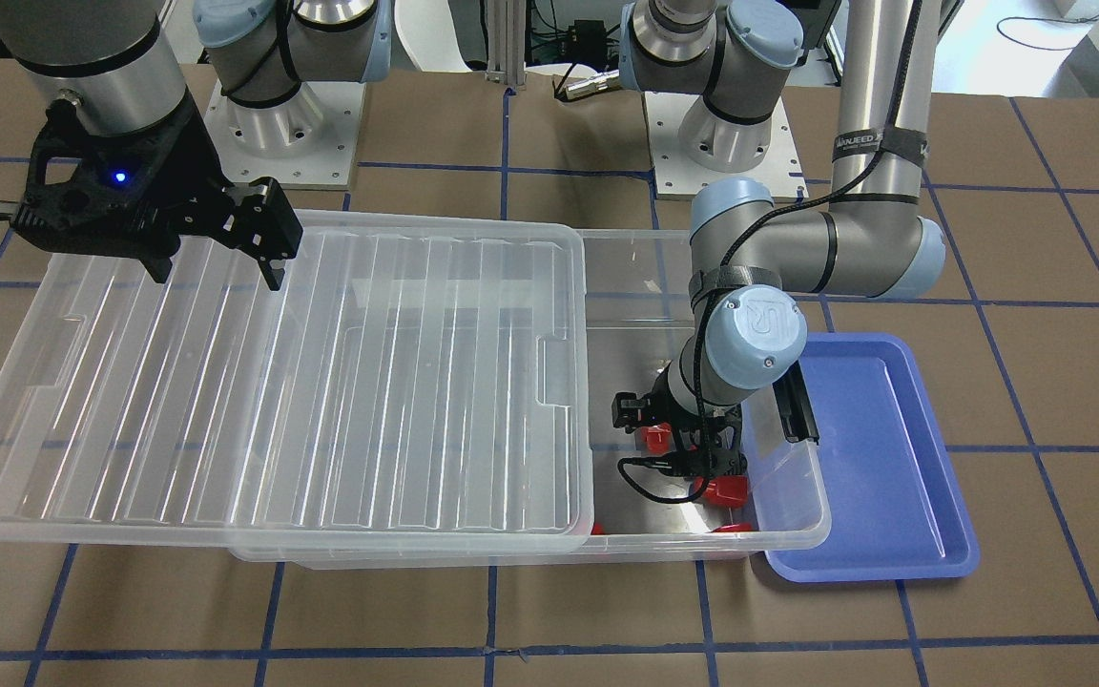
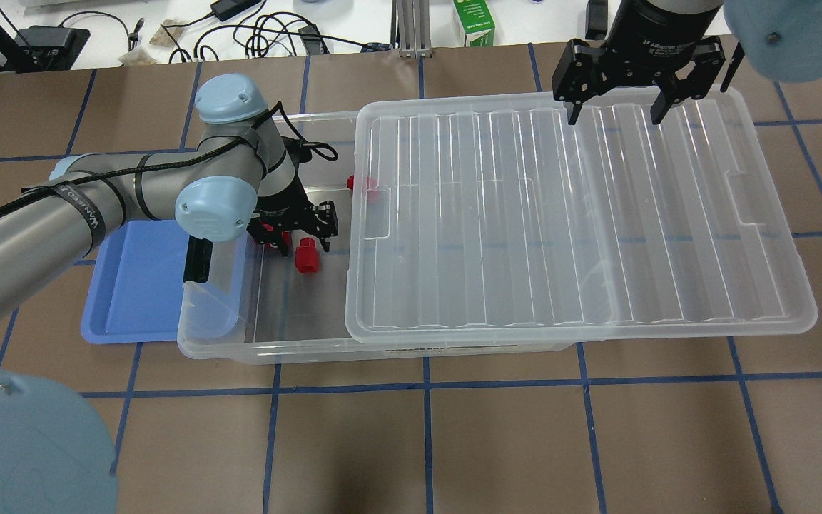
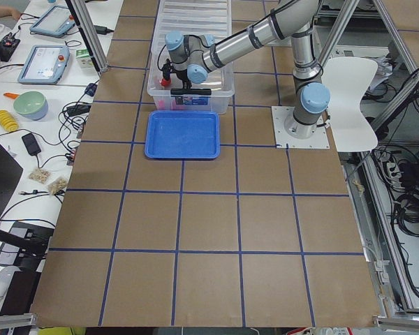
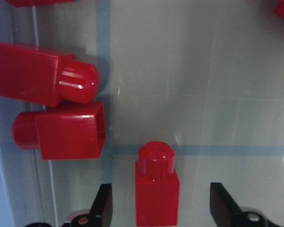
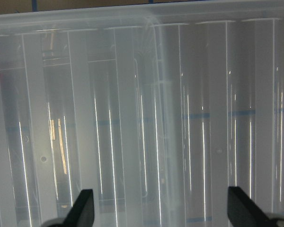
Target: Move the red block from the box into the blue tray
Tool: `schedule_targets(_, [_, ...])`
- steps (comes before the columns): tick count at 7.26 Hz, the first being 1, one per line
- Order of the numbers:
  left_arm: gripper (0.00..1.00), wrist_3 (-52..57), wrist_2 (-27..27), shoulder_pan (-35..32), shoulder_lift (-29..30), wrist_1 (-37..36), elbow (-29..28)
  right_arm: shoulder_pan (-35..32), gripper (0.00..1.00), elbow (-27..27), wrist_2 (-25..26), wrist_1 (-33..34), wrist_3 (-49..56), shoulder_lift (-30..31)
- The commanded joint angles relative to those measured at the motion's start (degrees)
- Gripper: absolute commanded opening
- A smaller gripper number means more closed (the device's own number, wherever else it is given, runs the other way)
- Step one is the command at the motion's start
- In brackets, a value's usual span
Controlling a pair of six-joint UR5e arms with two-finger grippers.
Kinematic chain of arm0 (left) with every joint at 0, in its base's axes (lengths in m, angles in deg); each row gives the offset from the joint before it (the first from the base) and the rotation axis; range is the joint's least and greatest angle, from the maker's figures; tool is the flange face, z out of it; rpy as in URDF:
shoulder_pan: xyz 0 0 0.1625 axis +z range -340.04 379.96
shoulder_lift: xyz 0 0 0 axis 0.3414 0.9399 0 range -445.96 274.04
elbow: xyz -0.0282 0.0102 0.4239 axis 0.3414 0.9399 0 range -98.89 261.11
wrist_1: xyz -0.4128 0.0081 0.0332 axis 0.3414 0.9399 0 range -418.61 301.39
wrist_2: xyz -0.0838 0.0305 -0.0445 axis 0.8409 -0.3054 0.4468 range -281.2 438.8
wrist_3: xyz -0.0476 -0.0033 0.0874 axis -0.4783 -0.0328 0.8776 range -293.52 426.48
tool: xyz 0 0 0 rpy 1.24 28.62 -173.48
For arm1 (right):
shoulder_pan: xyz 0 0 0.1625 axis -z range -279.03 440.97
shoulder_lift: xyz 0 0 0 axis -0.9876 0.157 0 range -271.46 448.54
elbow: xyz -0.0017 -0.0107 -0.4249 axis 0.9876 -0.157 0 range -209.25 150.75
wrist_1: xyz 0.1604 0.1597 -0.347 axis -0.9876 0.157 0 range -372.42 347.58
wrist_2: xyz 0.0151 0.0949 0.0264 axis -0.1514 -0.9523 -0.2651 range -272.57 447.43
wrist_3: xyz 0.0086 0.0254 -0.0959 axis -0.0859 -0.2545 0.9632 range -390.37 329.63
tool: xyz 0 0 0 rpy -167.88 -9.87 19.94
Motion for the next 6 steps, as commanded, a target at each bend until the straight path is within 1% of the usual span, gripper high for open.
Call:
schedule_targets(1, [0.76,0.0,0.0,-0.1,0.7,0.0,0.0,0.1,1.0,0.0,0.4,-0.2,0.0,0.3])
schedule_targets(2, [0.76,0.1,0.0,-0.1,1.0,0.0,0.0,0.1,1.0,0.0,0.3,-0.1,0.0,0.2])
schedule_targets(3, [0.67,0.0,0.0,-0.1,1.4,-0.1,0.0,0.0,1.0,0.0,0.3,0.0,0.0,0.1])
schedule_targets(4, [0.2,-0.3,-0.2,-0.1,1.5,0.0,-0.1,-0.1,1.0,-0.1,0.4,0.3,0.1,0.1])
schedule_targets(5, [0.0,-0.3,-0.4,-0.1,1.5,0.1,-0.1,-0.2,1.0,-0.1,0.4,0.3,0.0,0.1])
schedule_targets(6, [0.0,-0.3,-0.5,0.0,1.4,0.2,-0.2,-0.2,1.0,-0.1,0.3,0.3,0.0,-0.1])
